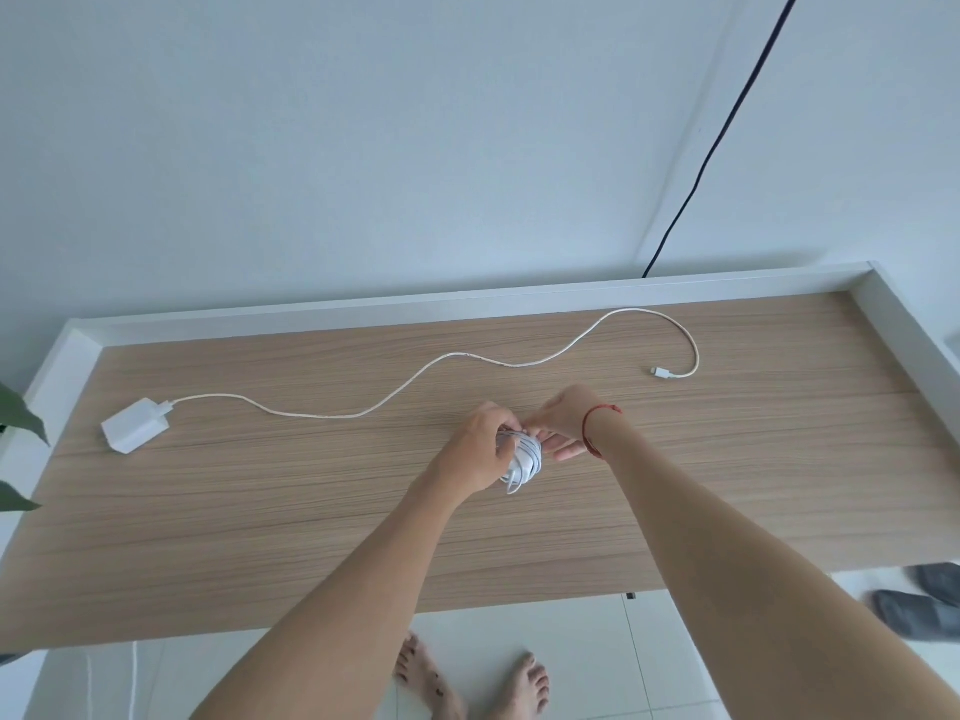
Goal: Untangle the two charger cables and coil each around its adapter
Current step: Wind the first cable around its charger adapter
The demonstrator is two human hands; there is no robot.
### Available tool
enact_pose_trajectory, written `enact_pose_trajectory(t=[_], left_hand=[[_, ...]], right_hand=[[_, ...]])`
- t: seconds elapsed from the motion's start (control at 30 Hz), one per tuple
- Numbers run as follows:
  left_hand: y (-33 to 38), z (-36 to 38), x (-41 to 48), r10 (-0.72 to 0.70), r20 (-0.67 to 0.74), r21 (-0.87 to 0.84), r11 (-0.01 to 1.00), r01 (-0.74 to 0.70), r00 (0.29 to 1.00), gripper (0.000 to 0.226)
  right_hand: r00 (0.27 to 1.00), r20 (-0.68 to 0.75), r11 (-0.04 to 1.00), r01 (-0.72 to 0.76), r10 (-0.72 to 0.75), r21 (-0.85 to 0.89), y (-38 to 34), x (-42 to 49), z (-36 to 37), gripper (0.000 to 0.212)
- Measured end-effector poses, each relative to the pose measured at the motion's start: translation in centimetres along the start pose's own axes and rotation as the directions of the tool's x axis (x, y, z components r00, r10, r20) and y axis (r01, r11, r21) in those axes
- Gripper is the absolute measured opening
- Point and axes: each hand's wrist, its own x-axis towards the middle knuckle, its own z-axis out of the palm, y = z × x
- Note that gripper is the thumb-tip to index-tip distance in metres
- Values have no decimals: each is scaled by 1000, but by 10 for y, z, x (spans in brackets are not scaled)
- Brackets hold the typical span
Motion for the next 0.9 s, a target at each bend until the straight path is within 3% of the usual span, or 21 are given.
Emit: enact_pose_trajectory(t=[0.23, 0.5, 0.7, 0.9], left_hand=[[0, 7, -6, -28, -106, -20, 999, 26, 994, 8], [0, 3, -4, -108, -83, -96, 990, 100, 991, 13], [-2, 4, -8, -127, -95, -208, 972, 105, 987, 13], [-4, -8, -9, -135, 84, -131, 981, 145, 987, 28]], right_hand=[[996, 45, 991, 87, -83, -99, 1, 1, 0, 23], [970, 180, 958, 200, -164, -204, 4, -10, -3, 35], [957, 213, 969, 222, -195, -112, 21, -8, -1, 49], [944, 242, 954, 263, -225, -140, 20, -7, -3, 45]])
